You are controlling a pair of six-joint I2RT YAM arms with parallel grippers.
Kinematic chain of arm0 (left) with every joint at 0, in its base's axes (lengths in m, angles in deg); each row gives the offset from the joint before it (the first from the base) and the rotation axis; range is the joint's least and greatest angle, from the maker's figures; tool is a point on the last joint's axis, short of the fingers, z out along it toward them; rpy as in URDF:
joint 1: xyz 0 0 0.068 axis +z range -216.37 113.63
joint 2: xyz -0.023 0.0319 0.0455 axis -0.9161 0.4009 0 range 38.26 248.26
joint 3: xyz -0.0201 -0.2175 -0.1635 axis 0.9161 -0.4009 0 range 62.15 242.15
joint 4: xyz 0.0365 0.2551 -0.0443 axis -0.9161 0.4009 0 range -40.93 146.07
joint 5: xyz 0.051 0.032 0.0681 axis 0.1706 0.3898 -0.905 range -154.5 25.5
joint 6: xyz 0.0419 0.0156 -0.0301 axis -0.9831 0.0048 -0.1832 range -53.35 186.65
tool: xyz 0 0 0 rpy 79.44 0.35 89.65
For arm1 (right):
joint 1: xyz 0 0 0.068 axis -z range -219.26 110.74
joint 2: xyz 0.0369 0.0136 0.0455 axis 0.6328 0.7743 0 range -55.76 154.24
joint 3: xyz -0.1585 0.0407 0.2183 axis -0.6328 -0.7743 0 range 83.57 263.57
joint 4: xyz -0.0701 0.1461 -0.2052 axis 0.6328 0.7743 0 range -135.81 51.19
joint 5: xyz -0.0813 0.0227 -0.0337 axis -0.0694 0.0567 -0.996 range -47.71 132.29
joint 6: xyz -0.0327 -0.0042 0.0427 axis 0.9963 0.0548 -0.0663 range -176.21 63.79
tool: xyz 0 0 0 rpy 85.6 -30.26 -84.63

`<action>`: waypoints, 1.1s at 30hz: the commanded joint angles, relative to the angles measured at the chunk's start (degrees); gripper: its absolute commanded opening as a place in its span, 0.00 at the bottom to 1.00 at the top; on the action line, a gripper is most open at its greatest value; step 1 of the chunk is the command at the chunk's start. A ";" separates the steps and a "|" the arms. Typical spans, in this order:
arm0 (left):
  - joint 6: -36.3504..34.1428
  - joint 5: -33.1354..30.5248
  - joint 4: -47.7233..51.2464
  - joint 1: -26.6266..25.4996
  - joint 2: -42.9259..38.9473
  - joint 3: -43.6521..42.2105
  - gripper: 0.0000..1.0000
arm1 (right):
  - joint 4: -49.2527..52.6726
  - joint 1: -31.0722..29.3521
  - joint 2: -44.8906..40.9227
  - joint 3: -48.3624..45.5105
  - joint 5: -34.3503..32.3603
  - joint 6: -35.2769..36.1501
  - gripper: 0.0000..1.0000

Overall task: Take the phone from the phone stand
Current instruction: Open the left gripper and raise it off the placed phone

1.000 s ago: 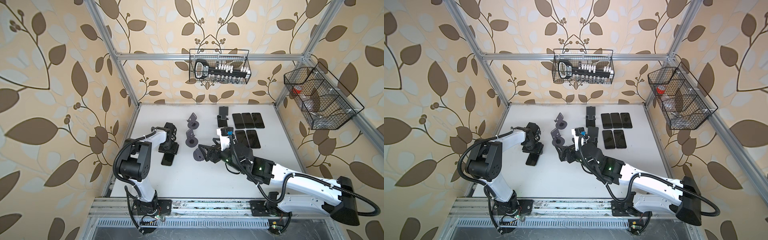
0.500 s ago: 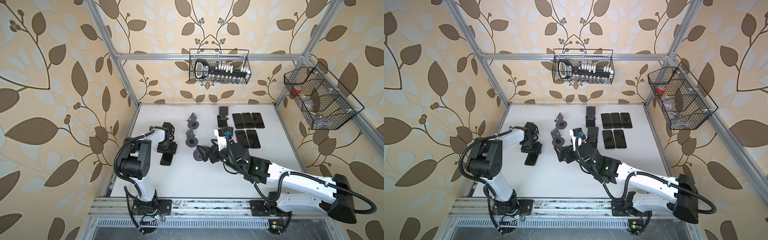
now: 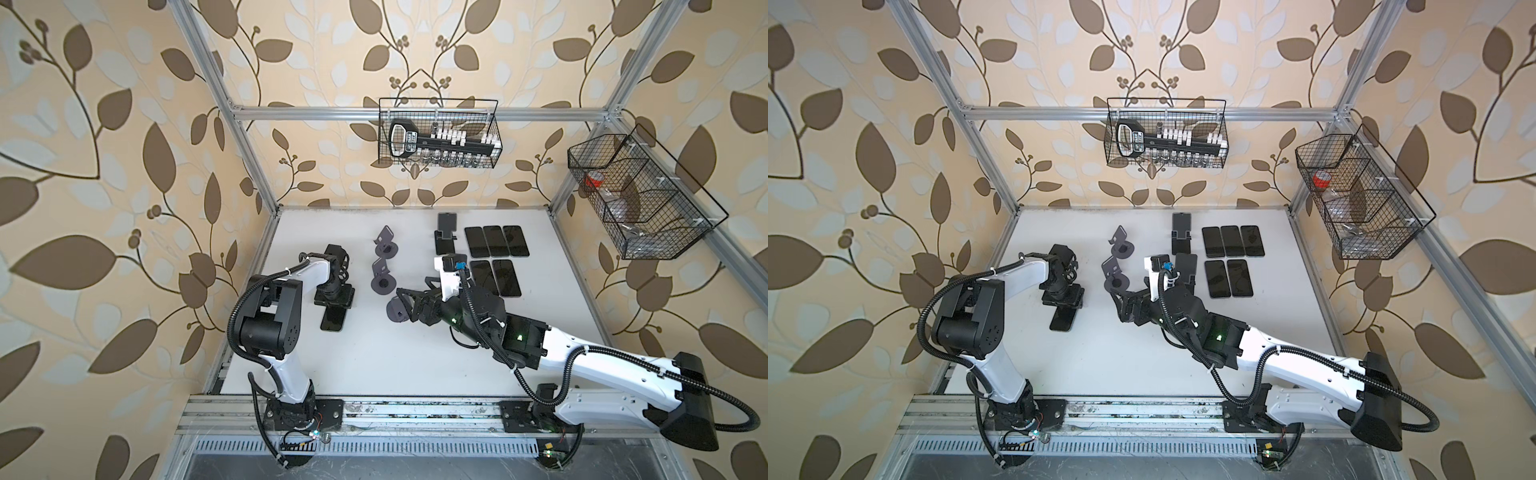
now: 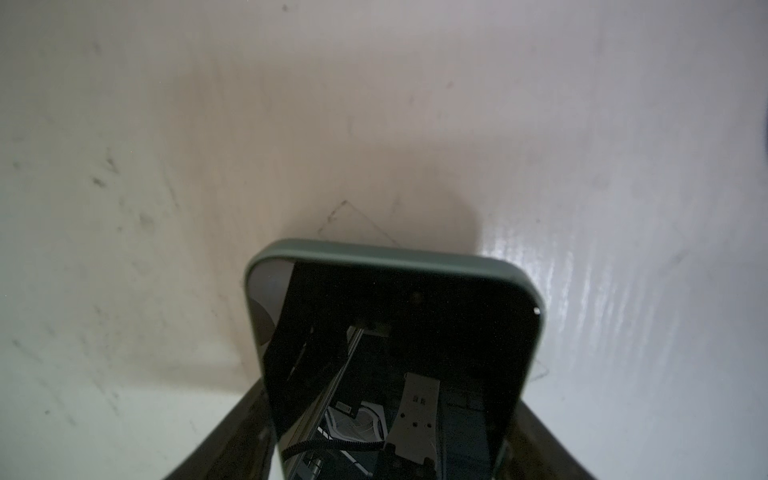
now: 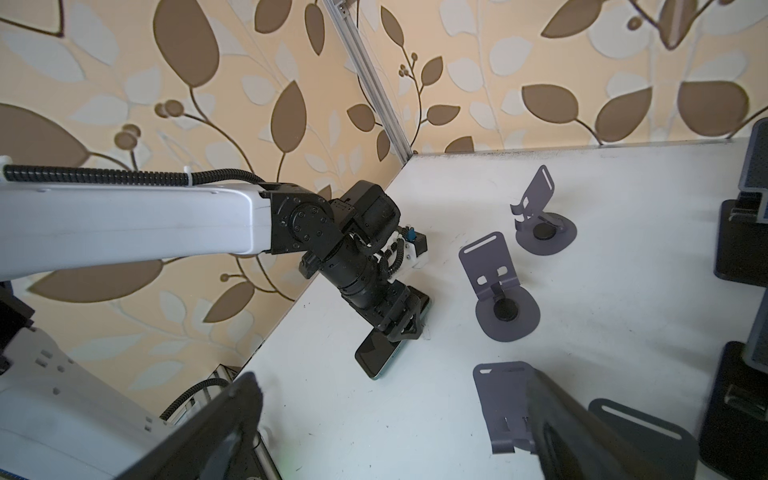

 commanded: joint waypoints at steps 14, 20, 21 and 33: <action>0.67 0.08 1.52 0.41 -1.41 1.19 0.68 | 0.93 -0.28 0.99 0.99 -0.03 -0.85 1.00; 0.88 0.20 1.34 0.41 -1.90 1.10 0.72 | 0.57 -0.25 1.56 1.18 0.26 -0.85 1.00; 0.86 0.09 1.25 0.41 -2.04 1.06 0.72 | 0.53 -0.23 1.63 1.03 0.43 -0.93 0.99; 0.78 0.44 1.69 0.46 -1.89 1.19 0.87 | 0.13 -0.28 -0.55 -1.81 -0.36 -2.09 1.00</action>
